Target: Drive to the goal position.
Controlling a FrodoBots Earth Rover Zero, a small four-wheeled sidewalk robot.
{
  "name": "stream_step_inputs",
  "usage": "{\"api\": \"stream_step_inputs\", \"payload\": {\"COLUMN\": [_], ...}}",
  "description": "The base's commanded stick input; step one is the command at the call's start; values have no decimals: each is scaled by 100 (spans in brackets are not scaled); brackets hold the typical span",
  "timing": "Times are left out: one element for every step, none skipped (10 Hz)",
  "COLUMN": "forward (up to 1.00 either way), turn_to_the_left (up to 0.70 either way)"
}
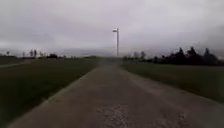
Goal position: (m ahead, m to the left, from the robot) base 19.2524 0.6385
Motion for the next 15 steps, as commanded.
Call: {"api": "stream_step_inputs", "payload": {"forward": [85, 85, 85, 85, 85, 85, 85, 85, 85, 85, 85, 85, 85, 85, 85], "turn_to_the_left": [0, 0, 0, 0, 0, 0, 0, 0, 0, 0, 0, 0, 0, 0, 0]}}
